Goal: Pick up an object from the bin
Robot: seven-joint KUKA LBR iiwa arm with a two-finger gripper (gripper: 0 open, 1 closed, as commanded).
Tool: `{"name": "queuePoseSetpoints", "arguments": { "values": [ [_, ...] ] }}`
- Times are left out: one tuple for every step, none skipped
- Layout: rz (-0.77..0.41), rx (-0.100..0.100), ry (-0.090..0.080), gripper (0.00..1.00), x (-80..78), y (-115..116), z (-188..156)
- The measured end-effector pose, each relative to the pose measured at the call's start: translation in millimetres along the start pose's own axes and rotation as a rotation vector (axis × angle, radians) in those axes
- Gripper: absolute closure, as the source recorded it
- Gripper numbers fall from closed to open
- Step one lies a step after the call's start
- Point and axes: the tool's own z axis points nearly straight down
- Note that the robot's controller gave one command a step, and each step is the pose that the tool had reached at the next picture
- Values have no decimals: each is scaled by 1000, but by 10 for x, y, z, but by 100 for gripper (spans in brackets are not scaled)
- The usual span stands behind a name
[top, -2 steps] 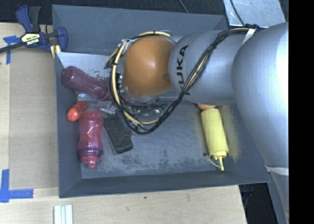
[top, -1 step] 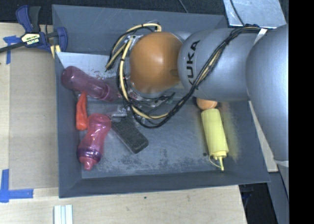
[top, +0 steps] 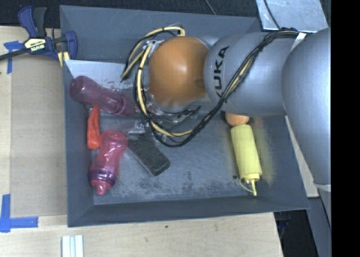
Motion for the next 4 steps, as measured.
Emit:
{"name": "queuePoseSetpoints", "arguments": {
  "values": [
    [1,1,0,100,2,-1,-61],
    [4,-1,0,100,4,2,-224],
    [5,-3,0,100,-2,0,-647],
    [8,1,-3,100,-11,-13,-824]
  ]
}}
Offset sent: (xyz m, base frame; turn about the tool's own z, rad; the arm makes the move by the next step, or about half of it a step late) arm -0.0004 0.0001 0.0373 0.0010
